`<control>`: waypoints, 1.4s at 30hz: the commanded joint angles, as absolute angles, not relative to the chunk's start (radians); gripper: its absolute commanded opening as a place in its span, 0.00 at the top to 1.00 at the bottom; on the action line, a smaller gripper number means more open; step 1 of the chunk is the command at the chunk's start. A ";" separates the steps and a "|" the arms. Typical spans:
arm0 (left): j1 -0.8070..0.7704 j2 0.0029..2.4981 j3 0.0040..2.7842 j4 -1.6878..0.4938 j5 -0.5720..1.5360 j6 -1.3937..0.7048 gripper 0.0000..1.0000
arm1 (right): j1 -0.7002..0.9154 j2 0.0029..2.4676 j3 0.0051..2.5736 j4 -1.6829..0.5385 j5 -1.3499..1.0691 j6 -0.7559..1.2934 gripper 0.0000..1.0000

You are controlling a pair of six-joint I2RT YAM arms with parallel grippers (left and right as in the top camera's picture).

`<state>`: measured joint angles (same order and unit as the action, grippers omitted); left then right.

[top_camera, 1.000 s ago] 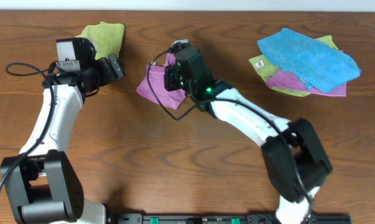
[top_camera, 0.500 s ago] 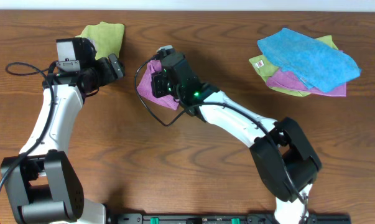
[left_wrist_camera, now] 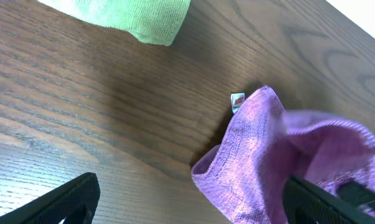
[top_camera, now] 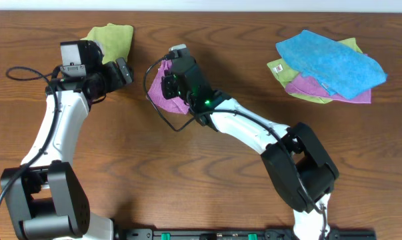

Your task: Fold the cloth

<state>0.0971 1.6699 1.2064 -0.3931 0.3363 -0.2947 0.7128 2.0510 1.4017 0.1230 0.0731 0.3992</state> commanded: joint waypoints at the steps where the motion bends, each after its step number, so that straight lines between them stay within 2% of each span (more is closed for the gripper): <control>1: 0.098 1.657 1.210 -0.396 0.332 -0.268 0.05 | 0.719 2.057 1.427 0.136 0.109 0.377 0.99; 24: 0.098 1.657 1.210 -0.423 0.326 -0.231 0.05 | 0.774 2.168 1.427 0.199 0.070 0.396 0.97; 25: 0.098 1.657 1.210 -0.423 0.326 -0.231 0.05 | 0.776 2.169 1.427 0.204 0.071 0.396 0.93; 26: 0.098 1.657 1.210 -0.423 0.326 -0.231 0.05 | 0.778 2.172 1.427 0.214 0.071 0.396 0.82; 28: 0.098 1.657 1.210 -0.430 0.326 -0.231 0.05 | 0.780 2.174 1.427 0.225 0.071 0.396 0.35; 29: 0.098 1.657 1.210 -0.437 0.326 -0.231 0.05 | 0.780 2.174 1.427 0.225 0.071 0.396 0.01; 37: 0.093 1.657 1.210 -0.453 0.376 -0.210 0.05 | 0.780 2.151 1.427 0.212 0.072 0.403 0.01; 42: 0.065 1.657 1.210 -0.461 0.402 -0.209 0.05 | 0.779 2.005 1.427 -0.051 0.173 0.405 0.01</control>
